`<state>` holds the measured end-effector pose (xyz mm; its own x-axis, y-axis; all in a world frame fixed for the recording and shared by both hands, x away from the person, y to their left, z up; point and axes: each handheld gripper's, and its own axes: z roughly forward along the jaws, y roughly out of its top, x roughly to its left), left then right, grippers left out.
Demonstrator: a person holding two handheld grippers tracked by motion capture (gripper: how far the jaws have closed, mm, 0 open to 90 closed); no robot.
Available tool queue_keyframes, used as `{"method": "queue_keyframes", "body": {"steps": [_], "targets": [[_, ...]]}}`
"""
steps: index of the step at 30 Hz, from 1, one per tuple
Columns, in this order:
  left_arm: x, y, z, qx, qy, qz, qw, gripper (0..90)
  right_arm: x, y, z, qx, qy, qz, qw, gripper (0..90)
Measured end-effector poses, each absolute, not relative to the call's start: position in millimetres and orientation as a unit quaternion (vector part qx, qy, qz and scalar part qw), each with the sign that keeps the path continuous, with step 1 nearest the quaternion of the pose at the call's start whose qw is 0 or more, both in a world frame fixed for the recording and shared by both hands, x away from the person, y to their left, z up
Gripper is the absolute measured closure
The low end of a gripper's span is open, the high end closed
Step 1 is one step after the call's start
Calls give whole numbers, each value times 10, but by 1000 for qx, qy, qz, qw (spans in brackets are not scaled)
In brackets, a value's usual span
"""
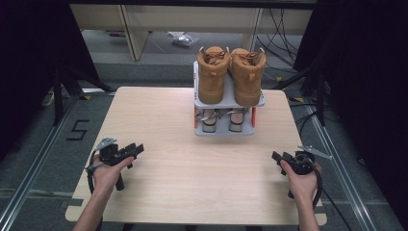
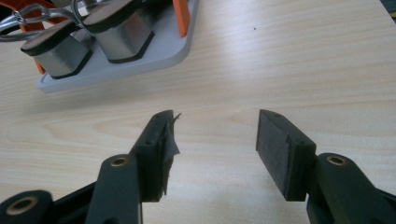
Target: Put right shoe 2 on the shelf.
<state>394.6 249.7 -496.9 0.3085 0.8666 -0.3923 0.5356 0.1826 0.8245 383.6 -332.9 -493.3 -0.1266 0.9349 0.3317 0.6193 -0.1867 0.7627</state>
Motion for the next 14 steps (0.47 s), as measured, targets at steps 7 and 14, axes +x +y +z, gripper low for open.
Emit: {"method": "queue_keyframes", "body": {"steps": [7,14], "targets": [[3948,2495,-4968,619,565,157,522,559,3798,-3291,-4963,637,605,440,188,463],[3955,2514,-4952,615,561,154,533,557,3740,-3242,-4985,621,614,444,199,416]]}}
